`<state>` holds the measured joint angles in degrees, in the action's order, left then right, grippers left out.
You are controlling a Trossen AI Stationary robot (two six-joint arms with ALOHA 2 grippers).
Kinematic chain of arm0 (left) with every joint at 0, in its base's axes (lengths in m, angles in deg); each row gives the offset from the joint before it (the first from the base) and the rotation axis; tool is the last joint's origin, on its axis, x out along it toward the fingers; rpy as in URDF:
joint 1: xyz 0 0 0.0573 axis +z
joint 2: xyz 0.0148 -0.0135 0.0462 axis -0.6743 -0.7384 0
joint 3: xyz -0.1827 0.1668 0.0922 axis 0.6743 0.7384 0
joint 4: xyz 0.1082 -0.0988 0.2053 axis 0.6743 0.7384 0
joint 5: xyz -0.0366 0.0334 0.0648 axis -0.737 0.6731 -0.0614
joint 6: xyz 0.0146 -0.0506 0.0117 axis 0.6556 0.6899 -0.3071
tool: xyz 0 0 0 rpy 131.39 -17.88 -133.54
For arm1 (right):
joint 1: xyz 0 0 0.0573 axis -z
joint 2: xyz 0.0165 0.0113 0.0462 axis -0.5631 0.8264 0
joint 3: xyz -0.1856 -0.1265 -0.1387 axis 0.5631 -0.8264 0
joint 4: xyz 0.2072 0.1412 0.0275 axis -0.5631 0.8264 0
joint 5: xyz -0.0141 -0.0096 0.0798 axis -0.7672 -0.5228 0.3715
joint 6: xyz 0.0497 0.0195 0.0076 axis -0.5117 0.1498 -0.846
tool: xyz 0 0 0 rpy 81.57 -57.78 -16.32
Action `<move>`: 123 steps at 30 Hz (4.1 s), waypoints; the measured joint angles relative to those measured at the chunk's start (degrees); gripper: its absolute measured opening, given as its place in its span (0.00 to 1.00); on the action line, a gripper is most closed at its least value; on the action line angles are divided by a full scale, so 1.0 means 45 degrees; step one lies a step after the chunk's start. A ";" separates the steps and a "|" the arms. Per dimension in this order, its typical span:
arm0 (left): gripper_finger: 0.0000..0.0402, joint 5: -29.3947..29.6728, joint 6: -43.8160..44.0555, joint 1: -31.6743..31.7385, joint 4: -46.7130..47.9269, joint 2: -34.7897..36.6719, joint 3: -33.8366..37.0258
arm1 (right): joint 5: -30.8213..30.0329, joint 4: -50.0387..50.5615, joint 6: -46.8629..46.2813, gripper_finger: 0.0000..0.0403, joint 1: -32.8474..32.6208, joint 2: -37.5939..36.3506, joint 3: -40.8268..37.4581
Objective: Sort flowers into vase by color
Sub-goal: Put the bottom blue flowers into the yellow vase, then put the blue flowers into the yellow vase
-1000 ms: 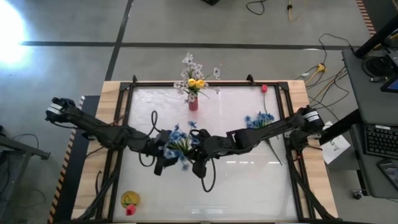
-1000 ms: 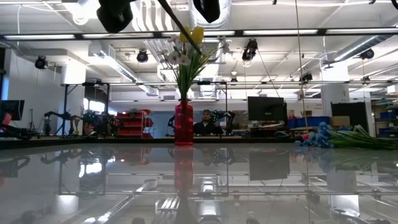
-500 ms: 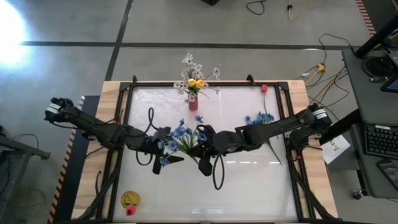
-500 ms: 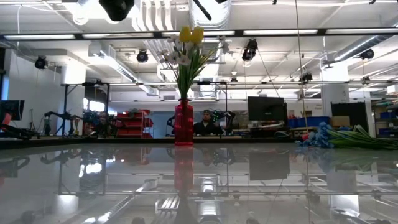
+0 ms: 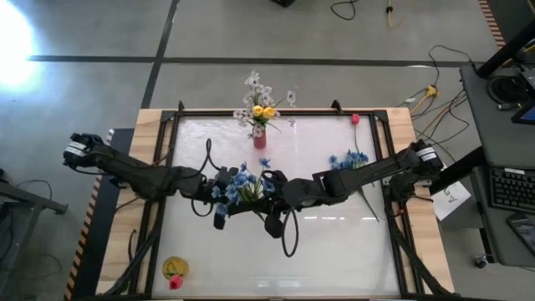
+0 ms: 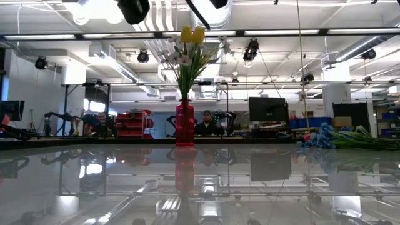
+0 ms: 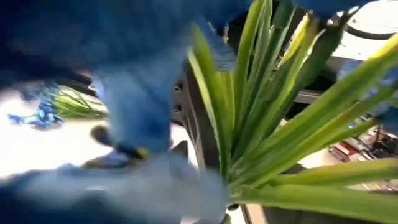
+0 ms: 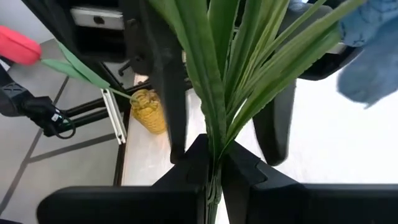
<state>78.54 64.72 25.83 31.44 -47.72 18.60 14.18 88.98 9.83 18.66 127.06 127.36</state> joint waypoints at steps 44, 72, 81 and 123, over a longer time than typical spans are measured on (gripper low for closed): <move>0.00 0.7145 0.1581 -1.3161 1.4192 0.4373 -0.4026 | -0.5392 0.6906 -0.2363 0.58 -0.0695 -0.0219 0.3612; 0.02 0.6754 0.3655 -1.3956 1.2933 0.2738 -0.2145 | -0.5785 0.6898 -0.2342 0.57 -0.0607 -0.0219 0.3612; 0.22 0.5469 0.4409 -1.3956 1.3371 0.2944 -0.2263 | -0.5630 0.7374 -0.2459 0.65 -0.0574 -0.0219 0.3612; 0.37 1.1701 0.4519 -1.3941 1.9565 0.8832 -0.6076 | -0.3726 1.3030 -0.7733 0.76 -0.0064 -0.0518 0.0174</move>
<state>131.19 85.06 -36.91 119.49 -7.97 -8.74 -2.58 147.61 -24.97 18.37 124.73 128.15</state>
